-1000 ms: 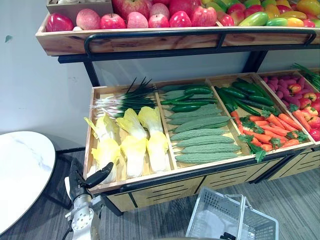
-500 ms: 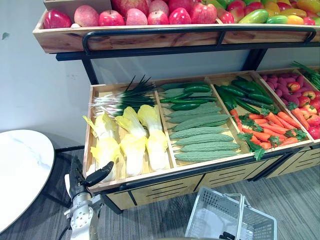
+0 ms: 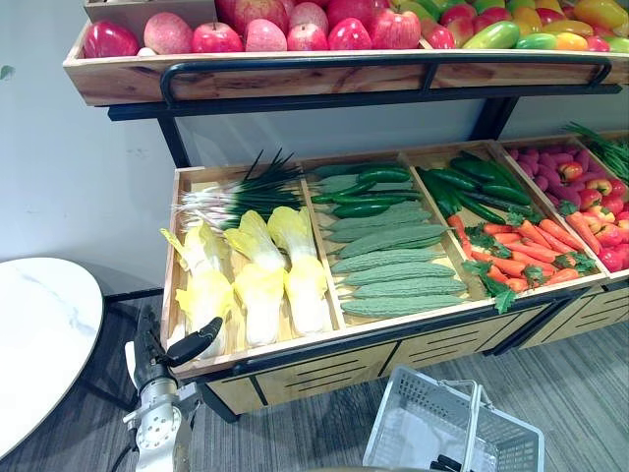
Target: Pick vegetable in the basket
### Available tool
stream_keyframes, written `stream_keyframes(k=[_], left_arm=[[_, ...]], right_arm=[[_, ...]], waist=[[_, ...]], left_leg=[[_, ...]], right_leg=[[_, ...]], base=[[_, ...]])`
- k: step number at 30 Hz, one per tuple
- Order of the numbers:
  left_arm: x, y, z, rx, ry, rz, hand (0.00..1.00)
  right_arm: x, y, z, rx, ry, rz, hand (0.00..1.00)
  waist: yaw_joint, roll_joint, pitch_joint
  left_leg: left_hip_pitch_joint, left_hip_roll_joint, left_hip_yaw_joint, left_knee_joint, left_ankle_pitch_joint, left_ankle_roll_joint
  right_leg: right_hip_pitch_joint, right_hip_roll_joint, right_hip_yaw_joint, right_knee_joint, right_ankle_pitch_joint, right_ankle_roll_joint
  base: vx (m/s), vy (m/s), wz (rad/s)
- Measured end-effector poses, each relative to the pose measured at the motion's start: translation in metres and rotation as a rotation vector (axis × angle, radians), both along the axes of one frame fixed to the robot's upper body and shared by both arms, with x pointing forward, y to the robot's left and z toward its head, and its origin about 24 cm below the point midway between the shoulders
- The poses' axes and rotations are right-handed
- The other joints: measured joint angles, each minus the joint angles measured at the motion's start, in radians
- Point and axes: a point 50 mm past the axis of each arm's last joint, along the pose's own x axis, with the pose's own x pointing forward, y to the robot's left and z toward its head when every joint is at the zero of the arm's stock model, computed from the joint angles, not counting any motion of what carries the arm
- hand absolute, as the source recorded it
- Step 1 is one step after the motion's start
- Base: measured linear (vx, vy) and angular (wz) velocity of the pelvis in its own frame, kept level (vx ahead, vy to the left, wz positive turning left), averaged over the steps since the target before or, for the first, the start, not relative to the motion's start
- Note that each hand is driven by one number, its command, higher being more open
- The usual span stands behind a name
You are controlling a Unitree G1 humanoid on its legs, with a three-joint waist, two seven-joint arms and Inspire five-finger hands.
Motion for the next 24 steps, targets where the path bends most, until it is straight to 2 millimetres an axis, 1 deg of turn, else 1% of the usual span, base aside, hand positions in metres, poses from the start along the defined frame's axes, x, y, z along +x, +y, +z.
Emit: stream_keyframes(k=[9,10,12,13,14,15,16,18,20,22,23,24], left_arm=[[0.002,-0.002,0.004,0.003,-0.018,-0.006,1.0],[0.005,-0.007,0.008,0.008,-0.036,-0.036,1.0],[0.015,-0.024,0.014,0.003,-0.071,-0.129,1.0],[0.026,-0.047,0.018,-0.016,-0.107,-0.229,1.0],[0.027,-0.049,0.018,-0.02,-0.111,-0.233,1.0],[0.027,-0.049,0.019,-0.016,-0.111,-0.235,1.0],[0.028,-0.049,0.02,-0.014,-0.114,-0.236,1.0],[0.037,-0.048,0.031,0.002,-0.156,-0.239,1.0],[0.048,-0.036,0.049,0.068,-0.203,-0.26,1.0],[0.049,-0.027,0.057,0.091,-0.229,-0.25,1.0],[0.048,-0.021,0.063,0.083,-0.267,-0.215,1.0],[0.047,-0.019,0.064,0.079,-0.278,-0.203,1.0]], right_arm=[[0.0,0.0,0.0,-0.002,-0.005,0.0,0.0],[0.0,0.0,0.0,-0.002,-0.005,0.0,0.0],[0.001,0.0,0.0,-0.002,-0.006,0.001,0.0],[0.002,0.0,0.001,-0.003,-0.012,0.002,0.0],[0.002,0.0,0.001,-0.003,-0.014,0.002,0.0],[0.002,0.0,0.001,-0.003,-0.014,0.002,0.0],[0.002,0.001,0.001,-0.002,-0.014,0.001,0.0],[0.0,0.0,0.0,-0.001,-0.008,-0.002,0.0],[0.001,0.0,0.001,-0.003,-0.011,0.001,0.0],[0.001,-0.001,0.001,-0.005,-0.01,0.002,0.0],[0.0,-0.001,0.001,-0.005,-0.008,0.001,0.0],[0.0,-0.001,0.001,-0.004,-0.008,0.001,0.0]], waist=[[0.0,0.0,0.0],[0.0,0.0,0.0],[-0.002,0.0,-0.001],[-0.014,0.003,-0.004],[-0.021,0.005,-0.006],[-0.03,0.007,-0.008],[-0.031,0.008,-0.009],[-0.032,0.008,-0.012],[-0.031,0.013,-0.015],[-0.033,0.016,-0.018],[-0.033,0.017,-0.02],[-0.033,0.017,-0.02]], left_leg=[[0.002,0.003,0.001,0.008,0.0,0.0],[0.002,0.003,0.001,0.008,0.0,0.0],[0.002,0.003,0.003,0.009,0.0,0.0],[0.002,0.005,0.005,0.008,0.0,0.0],[0.002,0.006,0.007,0.008,0.0,0.0],[0.003,0.008,0.009,0.008,0.0,0.0],[0.003,0.009,0.009,0.009,0.0,-0.001],[0.002,0.011,0.01,0.009,0.001,-0.002],[0.003,0.012,0.009,0.009,0.002,-0.004],[0.004,0.012,0.009,0.009,0.002,-0.004],[0.004,0.012,0.009,0.01,0.002,-0.004],[0.004,0.012,0.009,0.01,0.002,-0.004]], right_leg=[[-0.006,-0.001,0.003,0.023,-0.009,-0.001],[-0.006,-0.001,0.003,0.023,-0.009,-0.001],[-0.007,0.0,0.005,0.024,-0.009,-0.001],[-0.01,0.001,0.009,0.024,-0.009,-0.001],[-0.012,0.001,0.01,0.024,-0.009,-0.002],[-0.014,0.002,0.011,0.026,-0.01,-0.003],[-0.014,0.003,0.011,0.026,-0.011,-0.004],[-0.016,0.005,0.012,0.028,-0.011,-0.004],[-0.016,0.005,0.01,0.032,-0.012,-0.006],[-0.016,0.005,0.01,0.034,-0.012,-0.006],[-0.016,0.005,0.01,0.035,-0.012,-0.006],[-0.016,0.005,0.01,0.035,-0.012,-0.006]], base=[[-0.02,-0.016,0.0],[0.0,0.0,0.0],[-0.02,-0.017,-0.04],[-0.03,-0.033,-0.1],[-0.02,-0.035,-0.1],[-0.01,-0.017,-0.05],[-0.01,-0.026,-0.03],[-0.01,-0.016,0.0],[0.0,0.0,0.0],[0.0,0.0,0.0],[0.0,0.0,0.0],[0.0,0.0,0.0]])
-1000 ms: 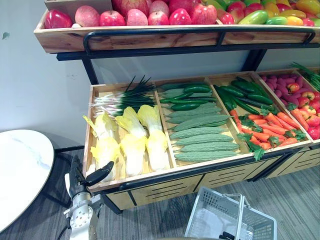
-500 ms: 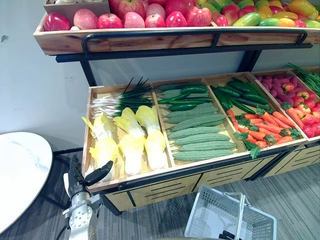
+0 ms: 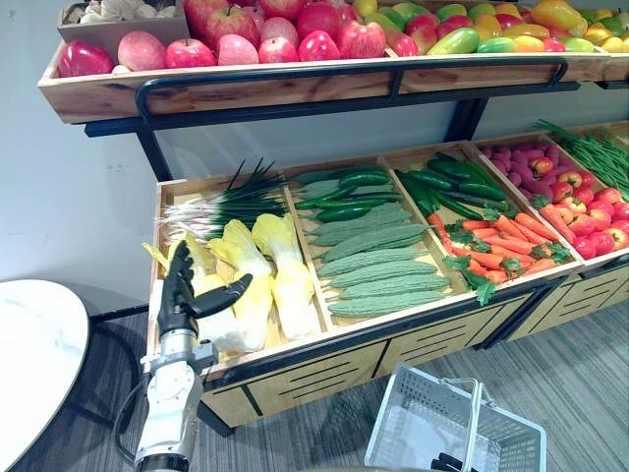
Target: Pick vegetable in the basket
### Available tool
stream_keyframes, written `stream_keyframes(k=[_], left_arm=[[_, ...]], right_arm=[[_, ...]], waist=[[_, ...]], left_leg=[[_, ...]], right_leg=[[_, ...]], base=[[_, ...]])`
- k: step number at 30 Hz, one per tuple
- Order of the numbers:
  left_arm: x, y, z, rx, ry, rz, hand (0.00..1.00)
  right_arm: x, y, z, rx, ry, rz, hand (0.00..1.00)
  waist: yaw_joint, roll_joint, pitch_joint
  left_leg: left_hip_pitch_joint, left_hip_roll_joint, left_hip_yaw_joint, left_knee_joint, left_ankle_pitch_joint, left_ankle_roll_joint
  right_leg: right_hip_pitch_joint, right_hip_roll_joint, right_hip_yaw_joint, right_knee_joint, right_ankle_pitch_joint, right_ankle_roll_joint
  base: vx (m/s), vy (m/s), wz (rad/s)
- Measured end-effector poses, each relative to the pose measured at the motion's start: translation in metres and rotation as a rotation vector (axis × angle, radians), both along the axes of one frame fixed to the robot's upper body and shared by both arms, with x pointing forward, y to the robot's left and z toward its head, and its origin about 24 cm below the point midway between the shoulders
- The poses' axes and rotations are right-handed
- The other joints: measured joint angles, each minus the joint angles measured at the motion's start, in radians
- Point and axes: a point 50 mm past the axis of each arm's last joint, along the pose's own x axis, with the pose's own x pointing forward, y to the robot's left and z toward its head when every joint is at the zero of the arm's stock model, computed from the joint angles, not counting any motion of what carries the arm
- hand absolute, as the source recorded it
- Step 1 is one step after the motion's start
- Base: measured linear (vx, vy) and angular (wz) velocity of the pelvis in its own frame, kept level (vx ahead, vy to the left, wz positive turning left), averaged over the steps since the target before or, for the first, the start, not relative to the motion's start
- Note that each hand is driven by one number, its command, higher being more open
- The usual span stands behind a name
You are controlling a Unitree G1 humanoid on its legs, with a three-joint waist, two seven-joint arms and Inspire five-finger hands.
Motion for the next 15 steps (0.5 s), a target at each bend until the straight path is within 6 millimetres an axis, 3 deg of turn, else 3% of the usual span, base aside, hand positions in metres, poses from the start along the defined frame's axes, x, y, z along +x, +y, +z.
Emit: stream_keyframes(k=[3,15], left_arm=[[-0.005,0.009,-0.001,-0.042,-0.01,0.044,1.0],[-0.017,0.004,-0.019,-0.143,0.023,0.105,1.0]], right_arm=[[-0.001,0.0,0.0,0.004,0.002,0.001,0.0],[-0.002,0.003,-0.001,0.012,0.001,-0.001,0.0]], waist=[[0.0,-0.003,-0.002],[0.002,-0.016,-0.004]], left_leg=[[0.0,0.0,0.0,0.001,0.0,0.0],[0.0,0.002,-0.002,-0.004,0.002,-0.001]], right_leg=[[0.0,0.0,-0.001,0.0,0.0,0.0],[0.005,-0.001,-0.008,-0.007,0.0,0.0]], base=[[-0.01,-0.006,0.0],[0.0,-0.003,0.01]])
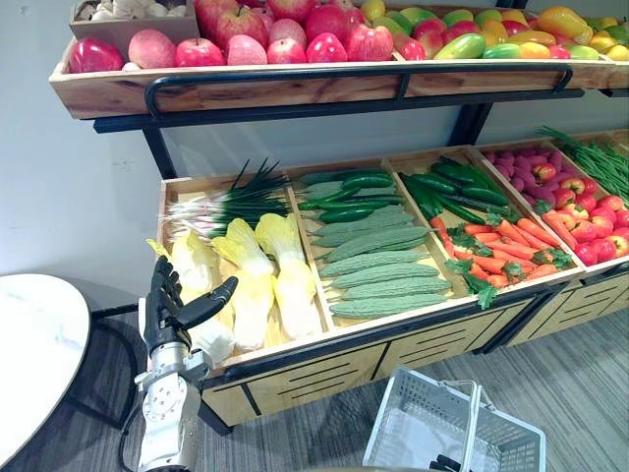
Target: Pick vegetable in the basket
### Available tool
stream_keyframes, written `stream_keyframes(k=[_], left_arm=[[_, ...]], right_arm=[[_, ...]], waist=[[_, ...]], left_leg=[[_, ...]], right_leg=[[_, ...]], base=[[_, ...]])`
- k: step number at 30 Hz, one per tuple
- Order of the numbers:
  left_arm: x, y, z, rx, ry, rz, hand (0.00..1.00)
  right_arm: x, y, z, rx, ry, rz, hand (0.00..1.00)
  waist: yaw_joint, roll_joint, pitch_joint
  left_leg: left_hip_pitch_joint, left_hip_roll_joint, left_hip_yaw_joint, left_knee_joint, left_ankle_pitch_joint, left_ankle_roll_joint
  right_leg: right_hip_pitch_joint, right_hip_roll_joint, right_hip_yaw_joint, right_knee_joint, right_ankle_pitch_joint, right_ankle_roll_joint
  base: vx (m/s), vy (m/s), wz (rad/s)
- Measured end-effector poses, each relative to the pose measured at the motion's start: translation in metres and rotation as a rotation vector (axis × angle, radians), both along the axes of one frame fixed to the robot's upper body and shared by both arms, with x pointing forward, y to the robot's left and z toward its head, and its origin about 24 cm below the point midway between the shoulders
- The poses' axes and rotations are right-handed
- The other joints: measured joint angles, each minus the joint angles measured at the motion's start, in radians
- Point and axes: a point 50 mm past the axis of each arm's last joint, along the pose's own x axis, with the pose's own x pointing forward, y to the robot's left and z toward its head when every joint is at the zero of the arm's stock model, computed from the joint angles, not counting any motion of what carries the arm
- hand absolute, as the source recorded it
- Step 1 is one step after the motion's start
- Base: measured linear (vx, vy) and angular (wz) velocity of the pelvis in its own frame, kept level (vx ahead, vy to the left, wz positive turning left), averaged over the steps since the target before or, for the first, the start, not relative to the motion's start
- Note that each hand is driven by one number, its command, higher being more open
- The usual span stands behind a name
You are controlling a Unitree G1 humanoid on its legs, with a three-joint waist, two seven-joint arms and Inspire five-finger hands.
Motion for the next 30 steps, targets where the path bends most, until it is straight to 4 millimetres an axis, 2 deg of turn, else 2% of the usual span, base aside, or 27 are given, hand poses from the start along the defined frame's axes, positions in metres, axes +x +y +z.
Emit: stream_keyframes(k=[7,17,30], left_arm=[[-0.012,-0.006,-0.031,-0.071,0.116,0.021,1.0],[-0.018,-0.006,-0.045,-0.086,0.18,0.025,1.0],[-0.02,-0.003,-0.054,-0.055,0.236,0.014,1.0]], right_arm=[[-0.003,0.001,0.0,0.002,0.006,-0.004,0.0],[-0.004,0.001,-0.001,0.006,0.007,-0.018,0.0],[-0.004,0.001,-0.001,0.005,0.005,-0.019,0.0]], waist=[[0.001,-0.006,0.003],[0.001,-0.006,0.004],[0.0,-0.004,0.009]], left_leg=[[0.004,0.001,-0.008,-0.007,0.004,-0.002],[0.002,0.0,-0.013,-0.016,0.01,-0.003],[0.0,-0.002,-0.012,-0.023,0.011,-0.003]], right_leg=[[0.012,0.001,-0.012,-0.01,0.0,0.0],[0.012,0.002,-0.021,-0.018,0.0,0.0],[0.016,0.007,-0.019,-0.033,0.002,0.001]], base=[[0.0,0.0,0.04],[0.0,-0.003,0.0],[0.0,-0.002,0.0]])
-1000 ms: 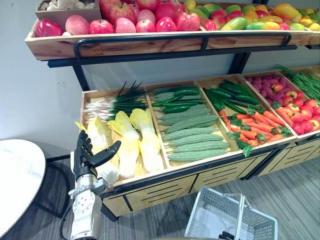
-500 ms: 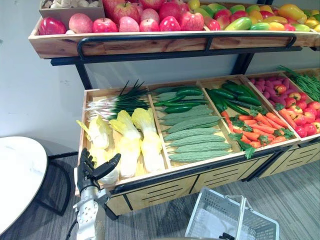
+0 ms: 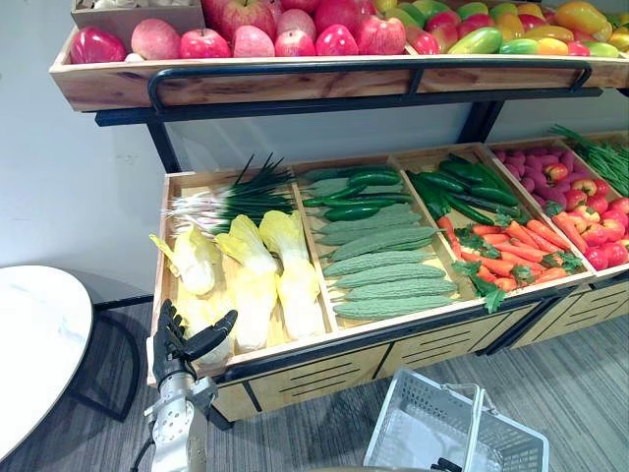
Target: Pick vegetable in the basket
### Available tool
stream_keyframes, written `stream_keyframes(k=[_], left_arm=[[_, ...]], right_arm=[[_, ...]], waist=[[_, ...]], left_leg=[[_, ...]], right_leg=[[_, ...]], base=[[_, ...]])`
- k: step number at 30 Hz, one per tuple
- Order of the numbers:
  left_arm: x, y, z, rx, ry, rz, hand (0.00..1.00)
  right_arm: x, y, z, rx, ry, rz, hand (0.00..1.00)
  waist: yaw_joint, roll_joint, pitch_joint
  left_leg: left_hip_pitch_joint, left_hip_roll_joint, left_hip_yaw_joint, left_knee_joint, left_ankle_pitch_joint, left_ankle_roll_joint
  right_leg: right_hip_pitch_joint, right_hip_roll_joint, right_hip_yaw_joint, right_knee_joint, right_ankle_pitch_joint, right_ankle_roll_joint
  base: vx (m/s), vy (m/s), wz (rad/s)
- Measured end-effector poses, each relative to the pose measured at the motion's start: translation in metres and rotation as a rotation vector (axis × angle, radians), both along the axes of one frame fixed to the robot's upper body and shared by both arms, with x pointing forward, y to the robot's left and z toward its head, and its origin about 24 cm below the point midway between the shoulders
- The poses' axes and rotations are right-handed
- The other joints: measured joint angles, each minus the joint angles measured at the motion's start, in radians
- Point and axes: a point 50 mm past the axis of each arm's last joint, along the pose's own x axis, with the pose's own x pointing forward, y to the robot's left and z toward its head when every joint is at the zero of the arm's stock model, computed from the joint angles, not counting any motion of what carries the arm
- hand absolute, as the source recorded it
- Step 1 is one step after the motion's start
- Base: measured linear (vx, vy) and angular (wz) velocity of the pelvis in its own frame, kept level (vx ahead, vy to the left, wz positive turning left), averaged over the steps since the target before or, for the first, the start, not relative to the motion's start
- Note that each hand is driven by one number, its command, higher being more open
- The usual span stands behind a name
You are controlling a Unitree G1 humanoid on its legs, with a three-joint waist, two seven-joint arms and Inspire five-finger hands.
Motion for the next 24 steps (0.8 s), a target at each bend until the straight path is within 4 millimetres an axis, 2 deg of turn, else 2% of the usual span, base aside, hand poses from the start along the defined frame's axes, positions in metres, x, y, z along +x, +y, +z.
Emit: stream_keyframes(k=[7,11,13,16,21,24], left_arm=[[-0.004,0.003,-0.014,0.168,0.144,-0.134,1.0],[-0.001,0.008,-0.014,0.269,0.193,-0.203,1.0],[0.008,0.01,-0.004,0.302,0.192,-0.253,1.0],[0.013,0.024,0.007,0.357,0.214,-0.36,1.0],[0.026,0.058,0.039,0.482,0.246,-0.468,1.0],[0.042,0.064,0.055,0.542,0.26,-0.53,1.0]], right_arm=[[0.002,-0.002,0.0,-0.004,-0.004,0.003,0.0],[0.005,-0.007,0.001,-0.015,-0.004,0.006,0.0],[0.005,-0.009,0.002,-0.021,-0.005,0.009,0.0],[0.01,-0.012,0.003,-0.024,-0.018,0.012,0.0],[0.017,-0.009,0.003,0.009,-0.043,0.034,0.0],[0.016,-0.007,0.003,0.02,-0.044,0.034,0.0]], waist=[[-0.002,0.005,0.016],[-0.003,0.024,0.027],[-0.006,0.033,0.029],[-0.014,0.05,0.038],[-0.022,0.041,0.052],[-0.024,0.037,0.052]], left_leg=[[-0.001,-0.003,0.002,0.0,-0.002,0.001],[-0.007,-0.005,0.011,0.005,-0.01,0.0],[-0.018,-0.003,0.009,0.013,-0.015,-0.002],[-0.024,-0.003,0.012,0.015,-0.015,-0.002],[-0.008,-0.004,0.03,0.018,-0.015,-0.002],[-0.002,-0.007,0.034,0.025,-0.015,-0.002]], right_leg=[[0.013,0.003,0.005,-0.033,0.016,0.003],[0.014,0.005,0.017,-0.056,0.03,0.004],[0.007,0.005,0.017,-0.058,0.03,0.004],[-0.004,0.007,0.025,-0.053,0.031,0.004],[-0.006,0.008,0.044,-0.04,0.03,0.002],[-0.009,0.006,0.051,-0.032,0.029,0.001]], base=[[-0.02,-0.013,-0.01],[-0.02,-0.012,-0.07],[-0.01,-0.018,-0.01],[0.01,-0.029,-0.06],[-0.01,-0.018,-0.11],[-0.03,-0.017,-0.09]])
